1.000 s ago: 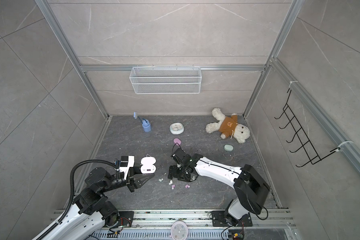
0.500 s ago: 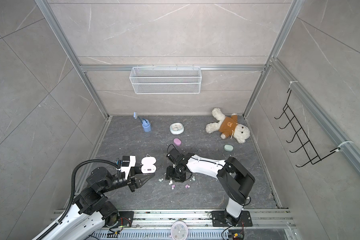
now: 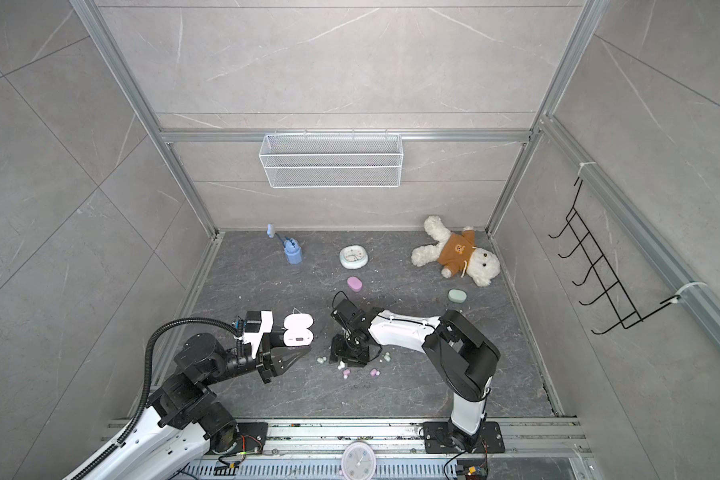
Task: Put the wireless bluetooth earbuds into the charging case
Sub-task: 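Lower the open right gripper over another white earbud on the table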
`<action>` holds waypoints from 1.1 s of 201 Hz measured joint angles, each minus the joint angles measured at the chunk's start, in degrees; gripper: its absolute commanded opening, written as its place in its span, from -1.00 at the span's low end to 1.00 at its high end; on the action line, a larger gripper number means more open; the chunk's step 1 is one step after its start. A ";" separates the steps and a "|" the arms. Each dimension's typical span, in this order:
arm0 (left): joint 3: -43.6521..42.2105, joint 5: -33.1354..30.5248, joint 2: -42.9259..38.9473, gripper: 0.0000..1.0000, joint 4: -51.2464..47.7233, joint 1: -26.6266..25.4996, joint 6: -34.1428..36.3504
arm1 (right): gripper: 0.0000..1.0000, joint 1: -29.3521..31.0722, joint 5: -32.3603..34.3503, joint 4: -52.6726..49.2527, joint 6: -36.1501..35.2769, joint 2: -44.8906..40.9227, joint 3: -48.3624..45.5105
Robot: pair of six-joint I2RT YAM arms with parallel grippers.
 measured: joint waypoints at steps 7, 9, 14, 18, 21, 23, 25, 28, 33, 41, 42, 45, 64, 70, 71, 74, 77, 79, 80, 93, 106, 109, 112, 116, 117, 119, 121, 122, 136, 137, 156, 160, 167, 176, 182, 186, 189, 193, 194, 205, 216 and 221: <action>0.00 0.00 0.00 -0.41 0.00 0.00 0.00 | 0.23 0.00 -0.24 0.24 0.00 0.02 0.00; 0.00 0.00 0.00 -0.41 0.00 0.00 0.00 | 0.22 0.00 -0.24 0.28 0.02 0.02 0.00; 0.00 0.00 0.00 -0.41 0.00 0.00 0.00 | 0.22 0.00 -0.35 0.44 0.00 0.04 0.00; 0.00 0.00 0.00 -0.41 0.00 0.00 0.00 | 0.22 0.00 -0.44 0.50 0.00 0.04 0.00; 0.00 0.00 0.00 -0.41 0.00 0.00 0.00 | 0.22 0.00 -0.46 0.59 0.00 0.04 0.00; 0.00 0.00 0.00 -0.41 0.00 0.00 0.00 | 0.23 0.00 -0.48 0.63 0.00 0.04 0.00; 0.00 0.00 0.00 -0.41 0.00 0.00 0.00 | 0.22 0.00 -0.50 0.68 0.00 0.04 0.00; 0.00 0.00 0.00 -0.41 0.00 0.00 0.00 | 0.23 0.00 -0.61 0.74 0.00 0.04 0.00; 0.00 0.00 0.00 -0.41 0.00 0.00 0.00 | 0.22 0.00 -0.66 0.87 0.00 0.04 0.00; 0.00 0.00 0.00 -0.41 0.00 0.00 0.02 | 0.23 0.00 -0.74 1.09 0.00 0.04 0.00; 0.00 0.00 0.00 -0.41 0.00 0.00 0.00 | 0.22 0.00 -0.74 1.09 0.00 0.04 0.00; 0.00 0.00 0.00 -0.41 0.00 0.00 0.00 | 0.23 0.00 -0.81 1.14 0.00 0.07 0.00; 0.00 0.00 0.00 -0.41 0.00 0.00 0.02 | 0.23 0.00 -1.07 1.51 0.00 0.07 0.00; 0.00 0.00 0.00 -0.41 0.00 0.00 0.02 | 0.23 0.00 -1.09 1.55 0.02 0.07 0.00; 0.00 0.00 0.00 -0.41 0.00 0.00 0.04 | 0.22 0.00 -1.09 1.57 0.02 0.07 0.00; 0.00 0.00 0.00 -0.41 0.00 0.00 0.04 | 0.22 0.00 -1.11 1.55 0.02 0.07 0.00; 0.00 0.00 0.00 -0.41 0.00 0.00 0.04 | 0.22 0.00 -1.14 1.57 0.02 0.07 0.00; 0.00 0.00 0.00 -0.41 0.00 0.00 0.04 | 0.23 0.00 -1.14 1.57 0.02 0.07 0.00; 0.00 0.00 0.00 -0.41 0.00 0.00 0.02 | 0.23 0.00 -1.18 1.55 0.02 0.07 0.00; 0.00 0.00 0.00 -0.41 0.00 0.00 0.07 | 0.22 0.00 -1.31 1.57 0.02 0.07 0.00; 0.00 0.00 0.00 -0.42 0.00 0.00 0.20 | 0.22 0.00 -1.51 1.55 0.02 0.07 0.07; 0.00 0.00 0.00 -0.42 0.00 0.00 0.22 | 0.22 0.00 -1.51 1.55 0.02 0.07 0.09; 0.00 0.00 0.00 -0.41 0.00 0.00 0.26 | 0.22 0.00 -1.53 1.55 0.02 0.07 0.13; 0.00 0.00 0.00 -0.41 0.00 0.00 0.31 | 0.22 0.04 -1.55 1.53 0.02 0.04 0.20; 0.00 0.00 0.00 -0.41 0.00 0.00 0.31 | 0.22 0.04 -1.55 1.53 0.02 0.07 0.22; 0.00 0.00 0.00 -0.41 0.00 0.00 0.33 | 0.22 0.04 -1.57 1.53 0.02 0.07 0.26; 0.00 -0.02 0.00 -0.41 0.00 0.00 0.33 | 0.22 0.04 -1.60 1.53 0.02 0.07 0.31; 0.00 0.00 0.00 -0.41 0.00 0.00 0.33 | 0.22 0.04 -1.64 1.53 0.02 0.07 0.33; 0.00 0.00 -0.02 -0.41 0.00 0.00 0.37 | 0.22 0.17 -1.92 1.53 0.02 0.07 0.79; 0.00 0.00 -0.02 -0.41 0.00 0.00 0.37 | 0.22 0.17 -1.95 1.53 0.02 0.07 0.81; 0.00 0.00 -0.02 -0.41 0.00 0.00 0.35 | 0.21 0.46 -1.95 1.51 0.02 0.07 1.60; 0.00 0.00 -0.02 -0.41 0.00 0.00 0.37 | 0.21 0.52 -1.97 1.51 0.02 0.07 1.75; 0.00 0.00 -0.02 -0.41 0.00 0.00 0.37 | 0.22 0.59 -1.99 1.51 0.02 0.07 2.05; 0.00 0.00 -0.02 -0.41 0.00 0.00 0.37 | 0.22 0.63 -1.97 1.51 0.02 0.07 2.45; 0.00 0.00 -0.02 -0.41 0.00 0.00 0.37 | 0.21 0.66 -1.99 1.53 0.02 0.07 2.62; 0.00 0.00 -0.02 -0.41 0.00 0.00 0.37 | 0.21 0.68 -2.05 1.49 0.02 0.07 2.80; 0.00 0.00 -0.02 -0.41 0.00 0.00 0.37 | 0.21 0.68 -2.10 1.53 0.02 0.07 2.86; 0.00 0.00 -0.02 -0.41 -0.02 0.00 0.37 | 0.22 0.68 -2.14 1.53 0.02 0.07 2.93; 0.00 0.00 -0.02 -0.41 0.00 0.00 0.37 | 0.22 0.68 -2.14 1.51 0.02 0.07 2.95; 0.00 0.00 -0.02 -0.41 -0.02 0.00 0.37 | 0.21 0.74 -2.14 1.46 0.02 0.07 3.06; 0.00 -0.02 -0.04 -0.41 -0.04 0.00 0.37 | 0.21 0.74 -2.10 1.42 0.07 0.07 3.13; 0.00 -0.02 -0.04 -0.41 -0.07 0.00 0.39 | 0.21 0.74 -2.05 1.29 0.28 0.07 3.17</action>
